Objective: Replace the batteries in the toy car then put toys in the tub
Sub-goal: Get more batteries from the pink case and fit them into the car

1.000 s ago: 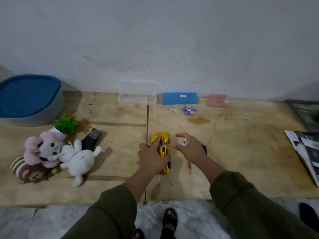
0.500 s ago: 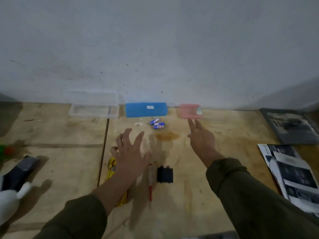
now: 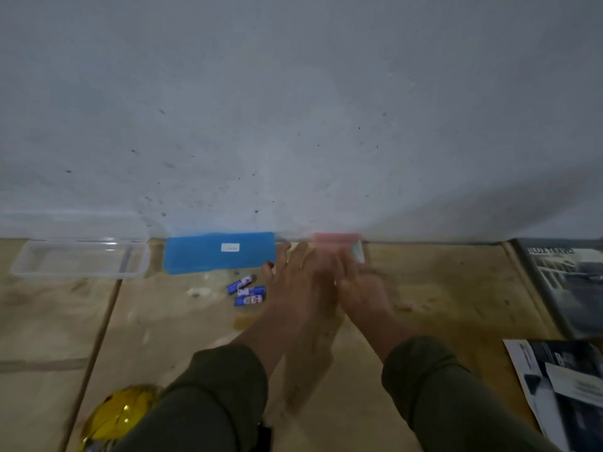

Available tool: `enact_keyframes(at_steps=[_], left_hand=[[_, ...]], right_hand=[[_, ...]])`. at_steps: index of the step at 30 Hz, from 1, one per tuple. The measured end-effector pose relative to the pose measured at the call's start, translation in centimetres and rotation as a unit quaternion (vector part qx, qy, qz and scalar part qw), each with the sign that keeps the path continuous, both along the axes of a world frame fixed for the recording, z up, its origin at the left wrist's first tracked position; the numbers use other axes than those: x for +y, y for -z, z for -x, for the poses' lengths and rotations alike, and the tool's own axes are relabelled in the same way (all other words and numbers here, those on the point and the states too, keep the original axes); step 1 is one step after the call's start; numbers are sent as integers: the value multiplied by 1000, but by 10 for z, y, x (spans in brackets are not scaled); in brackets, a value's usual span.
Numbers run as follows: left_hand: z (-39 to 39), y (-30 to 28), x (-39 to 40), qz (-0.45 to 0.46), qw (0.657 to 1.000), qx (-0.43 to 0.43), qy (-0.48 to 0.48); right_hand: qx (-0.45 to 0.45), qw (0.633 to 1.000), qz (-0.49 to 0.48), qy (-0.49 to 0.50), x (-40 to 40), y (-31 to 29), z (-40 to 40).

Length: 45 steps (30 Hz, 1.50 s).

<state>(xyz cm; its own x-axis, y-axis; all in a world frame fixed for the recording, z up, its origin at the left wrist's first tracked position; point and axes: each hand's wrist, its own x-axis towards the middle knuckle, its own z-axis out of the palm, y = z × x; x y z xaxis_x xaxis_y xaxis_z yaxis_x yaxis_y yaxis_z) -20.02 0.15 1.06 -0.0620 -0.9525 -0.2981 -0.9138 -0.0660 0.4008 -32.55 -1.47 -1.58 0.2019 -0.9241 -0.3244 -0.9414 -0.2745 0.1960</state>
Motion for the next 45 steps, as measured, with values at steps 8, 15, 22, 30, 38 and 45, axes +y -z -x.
enact_keyframes(at_steps=[8, 15, 22, 30, 38, 45], left_hand=[[4, 33, -31, 103, 994, -21, 25], [10, 32, -30, 98, 995, -33, 0], [5, 26, -24, 77, 996, -34, 4], [1, 29, -32, 109, 992, -60, 4], [1, 26, -30, 137, 988, -42, 50], [1, 34, -30, 136, 990, -46, 11]], right_hand=[[-59, 986, 83, 135, -13, 28, -1], [-49, 991, 121, 5, -21, 10, -5], [-46, 932, 285, -219, -38, -20, 24], [-167, 906, 340, -190, -38, -14, 33], [-176, 907, 344, -169, -39, -4, 37], [-228, 871, 429, -80, -62, -22, 23]])
